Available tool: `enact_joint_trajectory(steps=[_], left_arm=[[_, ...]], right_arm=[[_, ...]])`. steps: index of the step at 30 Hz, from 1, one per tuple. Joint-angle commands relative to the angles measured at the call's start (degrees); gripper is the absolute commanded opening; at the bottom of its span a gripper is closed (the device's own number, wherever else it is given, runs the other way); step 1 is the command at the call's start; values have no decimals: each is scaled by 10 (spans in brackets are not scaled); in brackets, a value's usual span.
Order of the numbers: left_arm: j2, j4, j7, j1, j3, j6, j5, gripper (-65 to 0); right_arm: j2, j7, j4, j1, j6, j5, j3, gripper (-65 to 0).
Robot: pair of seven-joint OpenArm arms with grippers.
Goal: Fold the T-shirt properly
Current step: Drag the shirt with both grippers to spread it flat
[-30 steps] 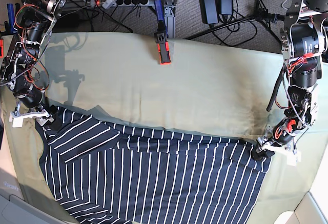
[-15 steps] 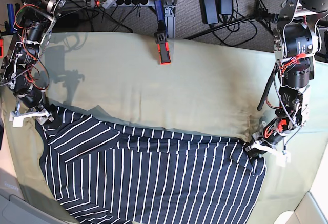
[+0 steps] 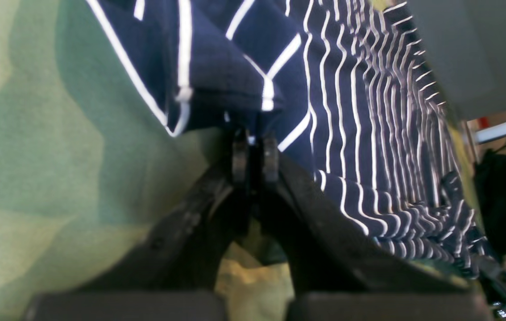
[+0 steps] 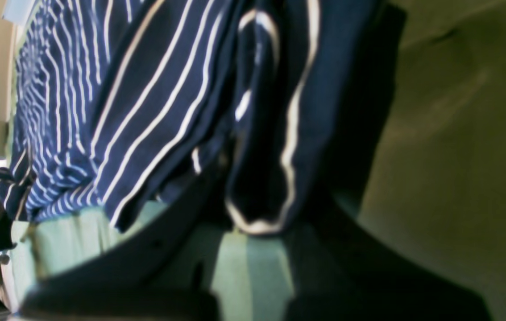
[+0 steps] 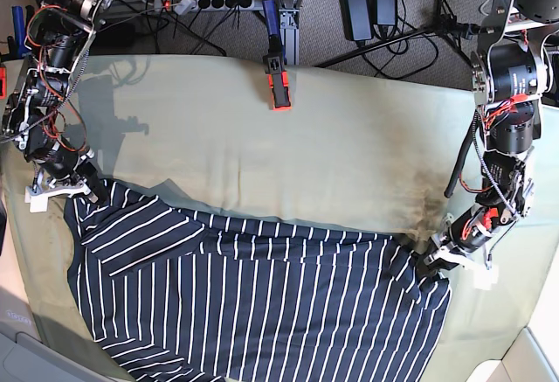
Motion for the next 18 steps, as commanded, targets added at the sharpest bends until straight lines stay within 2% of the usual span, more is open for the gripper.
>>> enact_joint_trajectory(steps=[1,7,13,18], left_arm=[[-12,9,1,-20,-1,-22,-22,-650],[-43,12,97,-19,-1,-22,-111,-650],[-73,12,145,-14,-1,-22,-154,-650],[-100,12,191,3,-1,-22,-216,-650]], right_arm=[[16,0,8,9,41,17,1,-650],[36,-14,28,-3,49,28,1,-650],[45,-30,90,-38,50,33,1,-650],[46,-38,139,-77,50,34,1,-650]])
